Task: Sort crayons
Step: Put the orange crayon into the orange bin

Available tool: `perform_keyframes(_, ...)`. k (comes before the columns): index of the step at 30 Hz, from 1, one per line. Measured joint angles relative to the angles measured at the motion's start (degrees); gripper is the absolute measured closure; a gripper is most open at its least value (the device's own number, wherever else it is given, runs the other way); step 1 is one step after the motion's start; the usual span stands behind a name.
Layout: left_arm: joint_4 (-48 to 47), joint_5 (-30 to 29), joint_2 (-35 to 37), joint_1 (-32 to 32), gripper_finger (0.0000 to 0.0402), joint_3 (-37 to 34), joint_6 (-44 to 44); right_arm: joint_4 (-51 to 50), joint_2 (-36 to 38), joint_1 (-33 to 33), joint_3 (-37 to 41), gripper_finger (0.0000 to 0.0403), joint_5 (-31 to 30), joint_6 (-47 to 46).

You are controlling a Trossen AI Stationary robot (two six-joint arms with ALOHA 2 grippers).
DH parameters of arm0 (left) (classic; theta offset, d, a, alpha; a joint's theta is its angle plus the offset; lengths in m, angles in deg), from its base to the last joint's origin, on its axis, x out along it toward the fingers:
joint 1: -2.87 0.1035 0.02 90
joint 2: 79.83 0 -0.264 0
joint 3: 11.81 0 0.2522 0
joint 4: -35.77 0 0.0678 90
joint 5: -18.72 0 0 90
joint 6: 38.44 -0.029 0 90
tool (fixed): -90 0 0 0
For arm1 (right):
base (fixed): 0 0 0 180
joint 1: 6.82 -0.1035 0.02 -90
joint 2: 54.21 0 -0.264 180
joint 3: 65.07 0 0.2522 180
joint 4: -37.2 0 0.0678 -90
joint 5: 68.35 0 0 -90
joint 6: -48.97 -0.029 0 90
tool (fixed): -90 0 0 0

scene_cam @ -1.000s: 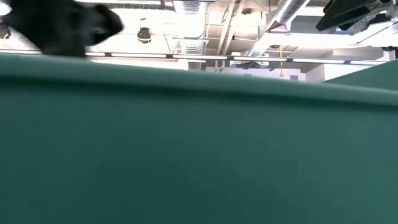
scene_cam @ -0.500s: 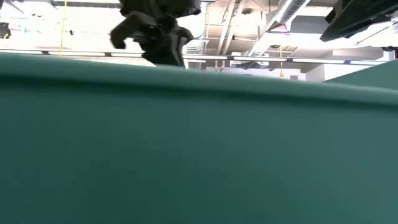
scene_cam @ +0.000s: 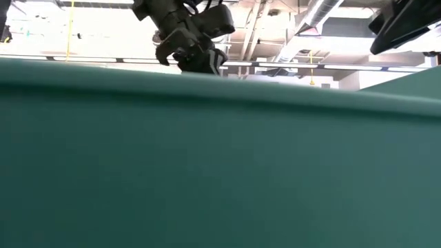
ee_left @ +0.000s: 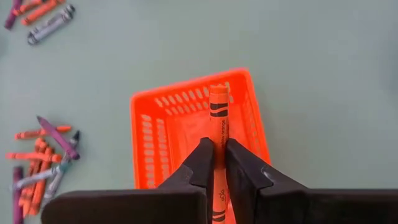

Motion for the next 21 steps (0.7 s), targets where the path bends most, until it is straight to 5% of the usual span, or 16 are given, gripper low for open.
perform_keyframes(12, -1.2, 3.4, -3.7, 1.2, 0.0370, -0.1, -0.1, -2.5, 0.0, 0.7, 0.0, 0.0266, -4.3, -4.4)
perform_keyframes(21, -3.2, 3.5, -3.1, 1.2, 0.0369, 0.0, 0.9, -8.1, 0.0, 9.2, 0.0, 0.0266, -6.3, -11.0)
